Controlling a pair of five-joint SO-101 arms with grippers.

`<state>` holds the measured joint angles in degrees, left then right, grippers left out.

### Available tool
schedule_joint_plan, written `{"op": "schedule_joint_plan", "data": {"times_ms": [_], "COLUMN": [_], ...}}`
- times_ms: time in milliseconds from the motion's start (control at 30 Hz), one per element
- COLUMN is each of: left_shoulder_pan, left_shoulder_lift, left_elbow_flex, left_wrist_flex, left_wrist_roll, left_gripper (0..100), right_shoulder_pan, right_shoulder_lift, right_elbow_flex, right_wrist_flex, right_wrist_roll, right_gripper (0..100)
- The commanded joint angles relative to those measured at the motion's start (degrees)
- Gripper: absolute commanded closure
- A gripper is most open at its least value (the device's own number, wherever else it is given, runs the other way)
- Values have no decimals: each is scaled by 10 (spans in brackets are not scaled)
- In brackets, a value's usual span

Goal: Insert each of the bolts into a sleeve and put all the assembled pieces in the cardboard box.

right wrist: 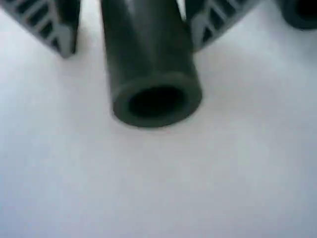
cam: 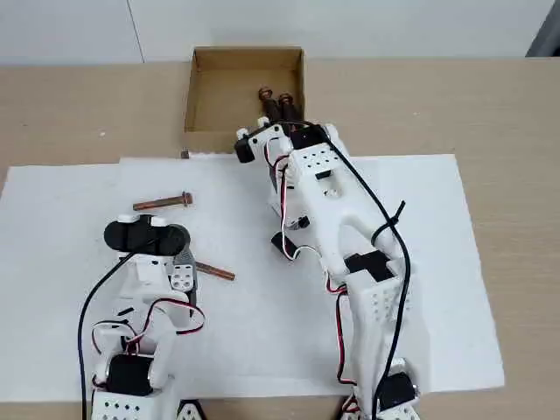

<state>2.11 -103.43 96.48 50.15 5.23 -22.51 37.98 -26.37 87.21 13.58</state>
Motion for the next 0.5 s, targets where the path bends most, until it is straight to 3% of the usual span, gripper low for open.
{"op": "schedule_joint_plan", "data": {"times_ms": [0, 67, 467], "left_shoulder_pan": [1, 1, 2], "left_shoulder_lift": [-1, -1, -1], "left_elbow_flex": [-3, -3, -3], "left_wrist_flex": [4, 4, 4], "left_wrist_roll": [-1, -1, -4], "left_gripper": [995, 995, 995], "right_shoulder_pan": [-5, -7, -8], "right_shoulder_lift": [0, -1, -123], "right_elbow_flex": [-1, -1, -2], "right_wrist_flex": [-22, -24, 16], "right_wrist_roll": [7, 7, 3], "right_gripper": [932, 998, 996]}}
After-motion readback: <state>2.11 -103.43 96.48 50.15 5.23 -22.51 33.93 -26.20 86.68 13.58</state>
